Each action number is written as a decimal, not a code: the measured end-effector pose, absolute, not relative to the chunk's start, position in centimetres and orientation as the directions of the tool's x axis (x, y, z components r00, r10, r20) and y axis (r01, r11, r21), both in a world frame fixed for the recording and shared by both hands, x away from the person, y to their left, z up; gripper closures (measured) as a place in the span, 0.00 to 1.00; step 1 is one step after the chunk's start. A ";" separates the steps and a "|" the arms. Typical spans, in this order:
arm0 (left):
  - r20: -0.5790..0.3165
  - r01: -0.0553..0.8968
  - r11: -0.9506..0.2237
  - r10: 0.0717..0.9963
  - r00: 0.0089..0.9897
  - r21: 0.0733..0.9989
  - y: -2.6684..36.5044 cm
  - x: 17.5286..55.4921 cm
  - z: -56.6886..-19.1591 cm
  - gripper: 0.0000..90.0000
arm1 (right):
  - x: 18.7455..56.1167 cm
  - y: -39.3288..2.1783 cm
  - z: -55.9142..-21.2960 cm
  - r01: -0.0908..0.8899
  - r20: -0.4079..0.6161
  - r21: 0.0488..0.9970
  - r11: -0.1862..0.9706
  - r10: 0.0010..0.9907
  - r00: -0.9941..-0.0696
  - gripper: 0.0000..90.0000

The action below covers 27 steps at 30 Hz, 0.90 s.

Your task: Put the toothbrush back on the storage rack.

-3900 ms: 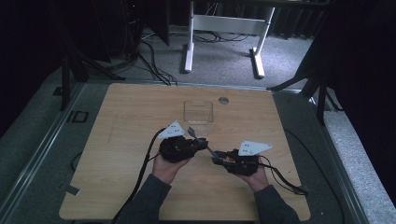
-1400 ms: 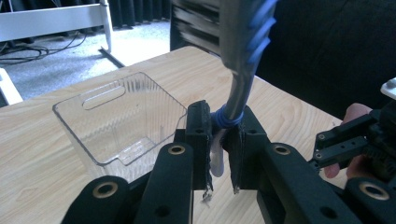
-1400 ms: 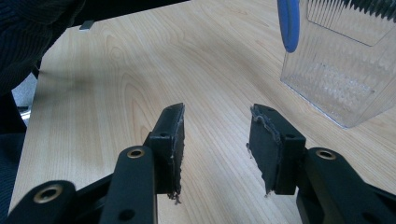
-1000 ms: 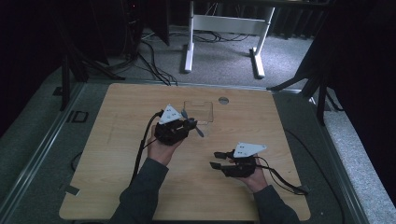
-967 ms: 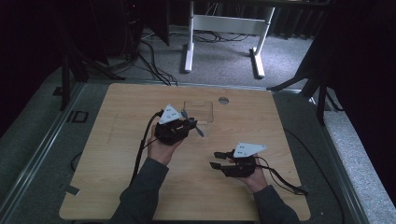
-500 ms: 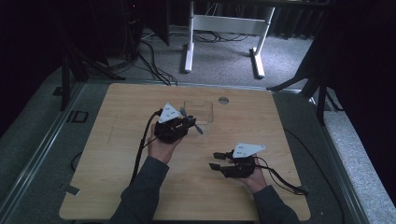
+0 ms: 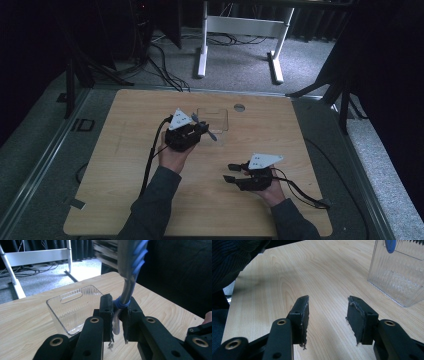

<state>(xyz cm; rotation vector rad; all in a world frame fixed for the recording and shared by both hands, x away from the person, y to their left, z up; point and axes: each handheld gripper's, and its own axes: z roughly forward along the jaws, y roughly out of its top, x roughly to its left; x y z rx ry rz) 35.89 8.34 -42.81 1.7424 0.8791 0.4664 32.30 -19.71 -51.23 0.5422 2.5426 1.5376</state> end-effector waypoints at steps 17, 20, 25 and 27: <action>-0.118 0.323 -0.126 0.760 0.639 0.938 8.2 36.4 -42.9 0.88 | 32.3 -19.7 -51.3 0.238 0.078 0.874 0.423 0.361 -0.929 0.57; -0.115 0.321 -0.126 0.763 0.636 0.939 8.2 36.5 -42.9 0.89 | 32.3 -19.7 -51.3 0.239 0.079 0.873 0.425 0.361 -0.929 0.57; -0.110 0.318 -0.127 0.767 0.632 0.940 8.2 36.7 -43.0 0.89 | 32.3 -19.7 -51.3 0.238 0.077 0.872 0.427 0.360 -0.930 0.57; -0.117 0.320 -0.122 0.764 0.634 0.940 8.2 36.8 -43.1 0.89 | 32.3 -19.7 -51.3 0.236 0.076 0.873 0.428 0.359 -0.930 0.57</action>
